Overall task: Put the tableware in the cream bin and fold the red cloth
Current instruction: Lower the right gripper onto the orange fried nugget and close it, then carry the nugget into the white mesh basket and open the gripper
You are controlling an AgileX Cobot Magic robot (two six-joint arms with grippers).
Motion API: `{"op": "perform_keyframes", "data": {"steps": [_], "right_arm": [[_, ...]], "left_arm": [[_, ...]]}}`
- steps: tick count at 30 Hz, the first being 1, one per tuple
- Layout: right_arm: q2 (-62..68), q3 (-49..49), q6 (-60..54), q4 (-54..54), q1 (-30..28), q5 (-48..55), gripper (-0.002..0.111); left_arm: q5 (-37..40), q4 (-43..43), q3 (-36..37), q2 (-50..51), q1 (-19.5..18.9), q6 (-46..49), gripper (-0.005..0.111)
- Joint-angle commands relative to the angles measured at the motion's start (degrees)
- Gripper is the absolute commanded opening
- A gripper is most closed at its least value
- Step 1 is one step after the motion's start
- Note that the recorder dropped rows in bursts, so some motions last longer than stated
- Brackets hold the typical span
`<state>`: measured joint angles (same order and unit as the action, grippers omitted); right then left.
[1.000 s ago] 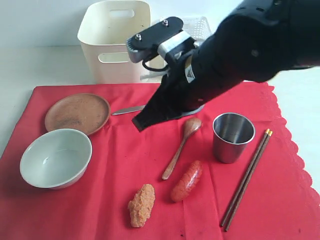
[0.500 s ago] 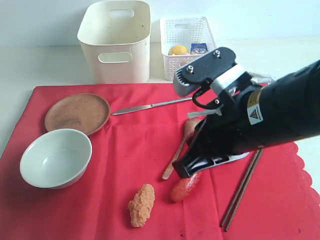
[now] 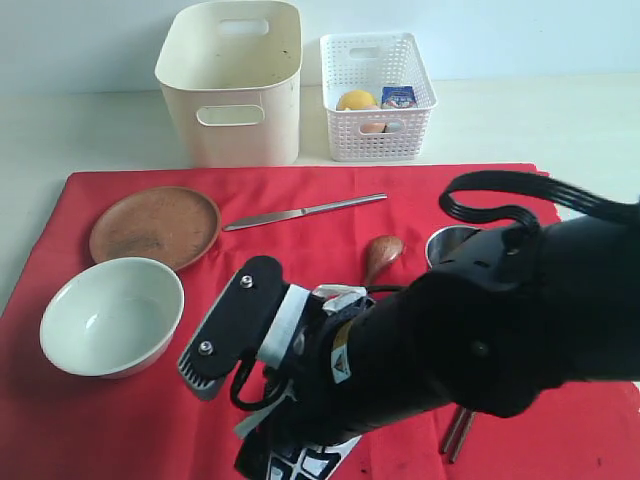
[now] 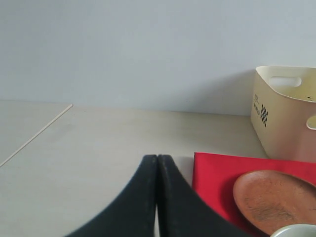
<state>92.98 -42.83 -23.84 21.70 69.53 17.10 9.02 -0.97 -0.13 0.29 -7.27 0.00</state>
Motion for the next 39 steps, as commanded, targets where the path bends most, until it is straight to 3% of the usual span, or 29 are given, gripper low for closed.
{"op": "perform_keyframes", "data": {"steps": [1,4,10,25,29,39], "right_arm": [[4.9,-3.51,-3.0,0.12,0.39,0.79,0.083],[8.49,-5.51,-2.14,-3.02,0.39,0.78,0.089],[11.44,-7.89,23.84,-28.95,0.39,2.95,0.091],[14.11,-7.89,29.86,-34.4,0.27,3.94,0.086],[14.11,-7.89,29.86,-34.53,0.27,4.18,0.071],[13.39,-12.05,29.86,-34.42,0.27,7.99,0.014]], "left_arm": [[-0.15,0.35,0.13,-0.29,-0.12,-0.4,0.001],[-0.15,0.35,0.13,-0.29,-0.12,-0.4,0.001],[-0.15,0.35,0.13,-0.29,-0.12,-0.4,0.001],[-0.15,0.35,0.13,-0.29,-0.12,-0.4,0.001],[-0.15,0.35,0.13,-0.29,-0.12,-0.4,0.001],[-0.15,0.35,0.13,-0.29,-0.12,-0.4,0.001]]}}
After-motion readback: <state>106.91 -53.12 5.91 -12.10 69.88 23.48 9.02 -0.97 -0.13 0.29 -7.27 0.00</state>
